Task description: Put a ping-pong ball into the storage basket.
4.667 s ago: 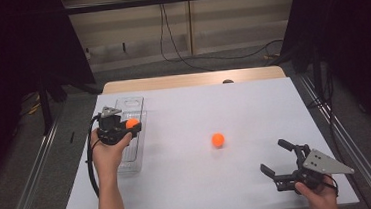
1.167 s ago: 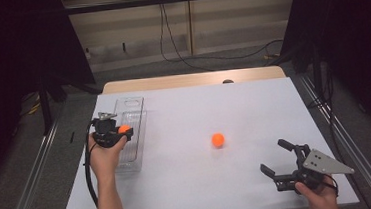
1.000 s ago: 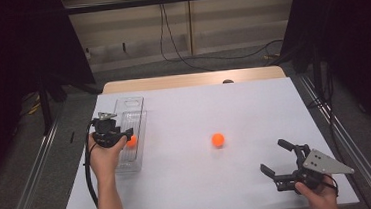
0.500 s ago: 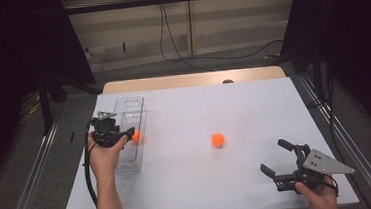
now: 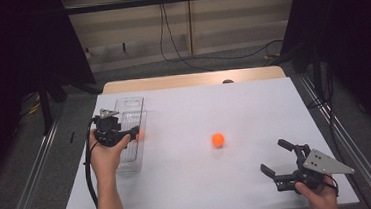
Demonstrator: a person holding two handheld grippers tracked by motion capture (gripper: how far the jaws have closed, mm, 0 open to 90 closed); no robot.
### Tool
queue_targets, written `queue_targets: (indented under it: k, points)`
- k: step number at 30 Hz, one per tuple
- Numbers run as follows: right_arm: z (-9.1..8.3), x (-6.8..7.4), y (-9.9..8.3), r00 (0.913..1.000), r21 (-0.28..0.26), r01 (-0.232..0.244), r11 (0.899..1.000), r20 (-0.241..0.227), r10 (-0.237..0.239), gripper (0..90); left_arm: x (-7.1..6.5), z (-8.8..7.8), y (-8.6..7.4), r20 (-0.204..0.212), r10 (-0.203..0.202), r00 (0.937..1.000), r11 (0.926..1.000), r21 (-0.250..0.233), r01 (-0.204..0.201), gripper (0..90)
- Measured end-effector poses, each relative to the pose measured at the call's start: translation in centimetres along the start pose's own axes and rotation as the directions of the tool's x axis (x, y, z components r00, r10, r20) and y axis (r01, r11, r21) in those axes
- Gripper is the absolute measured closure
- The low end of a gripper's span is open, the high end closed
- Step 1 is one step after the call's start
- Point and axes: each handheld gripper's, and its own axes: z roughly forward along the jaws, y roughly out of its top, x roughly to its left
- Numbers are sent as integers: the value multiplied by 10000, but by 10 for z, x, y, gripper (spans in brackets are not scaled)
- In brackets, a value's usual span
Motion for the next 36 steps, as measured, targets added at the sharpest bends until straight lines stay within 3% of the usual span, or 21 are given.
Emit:
queue_targets:
  k: [25, 36]
  points:
    - [1, 0, 0, 10000, 2, -4, 10000, -23, 4, 20, -21, 1, 7, 711, 245, 9972, 9997, -69, -241, 237]
    - [1, 0, 0, 10000, 9, -24, 10000, -42, 24, 20, -34, 4, 10, 1160, 458, 9922, 9989, 0, -461, 193]
